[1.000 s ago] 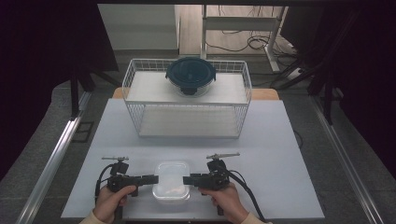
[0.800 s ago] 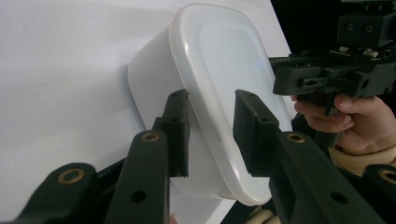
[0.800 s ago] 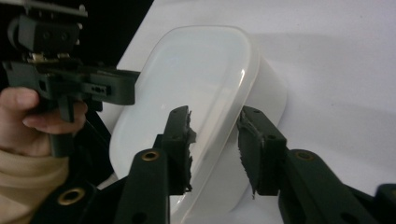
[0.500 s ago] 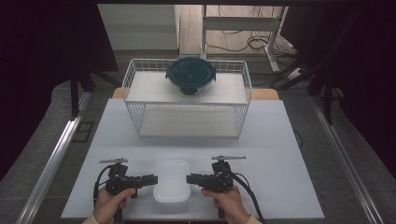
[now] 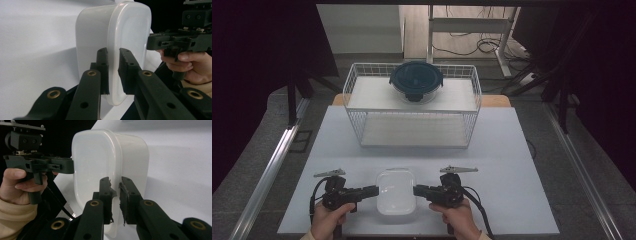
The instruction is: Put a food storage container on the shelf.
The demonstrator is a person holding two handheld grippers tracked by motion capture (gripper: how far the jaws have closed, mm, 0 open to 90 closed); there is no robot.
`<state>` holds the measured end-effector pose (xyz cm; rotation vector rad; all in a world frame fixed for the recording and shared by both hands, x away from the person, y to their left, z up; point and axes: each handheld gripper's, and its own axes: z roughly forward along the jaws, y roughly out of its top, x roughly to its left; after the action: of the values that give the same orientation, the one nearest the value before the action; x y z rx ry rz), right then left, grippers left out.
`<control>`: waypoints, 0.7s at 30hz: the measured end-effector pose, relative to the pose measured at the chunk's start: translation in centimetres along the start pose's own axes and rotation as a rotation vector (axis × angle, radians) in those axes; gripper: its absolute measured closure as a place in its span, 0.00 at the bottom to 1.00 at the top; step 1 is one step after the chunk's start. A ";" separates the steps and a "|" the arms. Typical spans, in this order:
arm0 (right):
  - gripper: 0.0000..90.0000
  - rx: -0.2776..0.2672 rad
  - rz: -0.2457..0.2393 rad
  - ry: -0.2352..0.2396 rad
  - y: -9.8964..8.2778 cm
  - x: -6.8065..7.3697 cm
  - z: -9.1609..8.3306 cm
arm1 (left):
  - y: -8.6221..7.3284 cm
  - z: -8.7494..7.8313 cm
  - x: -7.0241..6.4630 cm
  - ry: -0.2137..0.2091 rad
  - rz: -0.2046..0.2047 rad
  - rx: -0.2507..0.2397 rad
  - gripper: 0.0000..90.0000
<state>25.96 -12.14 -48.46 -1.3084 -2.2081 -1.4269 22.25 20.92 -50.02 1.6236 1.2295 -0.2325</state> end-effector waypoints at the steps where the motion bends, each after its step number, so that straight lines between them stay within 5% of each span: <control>1: 0.89 -0.002 -0.005 0.000 0.0 0.0 0.0 | 0.0 0.0 0.0 0.000 0.003 -0.002 0.88; 21: 0.89 -0.042 -0.131 -0.016 1.4 1.4 -1.4 | 1.0 -0.8 -1.8 0.002 0.091 -0.051 0.88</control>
<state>25.82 -12.32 -46.01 -1.2117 -2.3252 -1.5216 21.95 20.61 -47.86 1.6311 1.1508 -0.1412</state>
